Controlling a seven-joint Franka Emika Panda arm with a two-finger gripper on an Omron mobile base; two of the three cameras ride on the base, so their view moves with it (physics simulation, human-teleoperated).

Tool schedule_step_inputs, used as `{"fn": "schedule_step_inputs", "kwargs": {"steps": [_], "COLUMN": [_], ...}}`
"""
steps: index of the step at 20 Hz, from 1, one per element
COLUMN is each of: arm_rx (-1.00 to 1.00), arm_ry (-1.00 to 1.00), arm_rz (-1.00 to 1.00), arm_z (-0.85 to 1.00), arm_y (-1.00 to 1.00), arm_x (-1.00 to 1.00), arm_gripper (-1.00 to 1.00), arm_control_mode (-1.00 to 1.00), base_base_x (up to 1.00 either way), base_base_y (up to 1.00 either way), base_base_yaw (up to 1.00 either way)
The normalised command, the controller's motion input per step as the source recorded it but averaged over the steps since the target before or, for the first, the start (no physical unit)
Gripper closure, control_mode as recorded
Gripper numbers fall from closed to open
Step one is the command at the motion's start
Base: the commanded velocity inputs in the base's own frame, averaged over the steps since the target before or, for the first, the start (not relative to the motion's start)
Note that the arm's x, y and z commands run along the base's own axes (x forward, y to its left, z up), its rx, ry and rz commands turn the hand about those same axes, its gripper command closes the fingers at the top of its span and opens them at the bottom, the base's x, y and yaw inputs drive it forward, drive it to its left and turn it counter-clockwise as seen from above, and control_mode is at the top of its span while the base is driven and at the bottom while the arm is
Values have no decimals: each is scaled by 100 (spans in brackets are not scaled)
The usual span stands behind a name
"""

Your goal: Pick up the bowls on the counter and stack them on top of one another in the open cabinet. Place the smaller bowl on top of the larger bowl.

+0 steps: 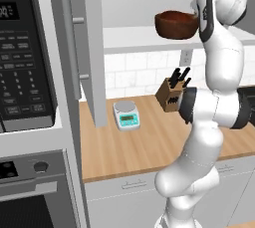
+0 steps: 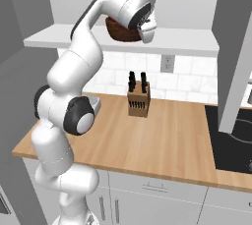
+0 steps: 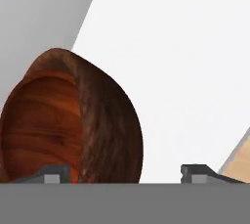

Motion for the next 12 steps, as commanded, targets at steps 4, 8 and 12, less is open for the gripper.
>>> {"fn": "schedule_step_inputs", "kwargs": {"steps": [4, 8, 12], "arm_rx": [0, 0, -16], "arm_ry": [-36, -40, -18], "arm_rz": [0, 0, 0], "arm_z": [-22, -93, -100], "arm_y": [0, 0, 0], "arm_x": [-100, -100, -100], "arm_gripper": [-100, -100, -100], "arm_control_mode": [-100, -100, -100], "base_base_x": [0, 0, 0], "base_base_y": [0, 0, 0], "base_base_yaw": [0, 0, 0]}}
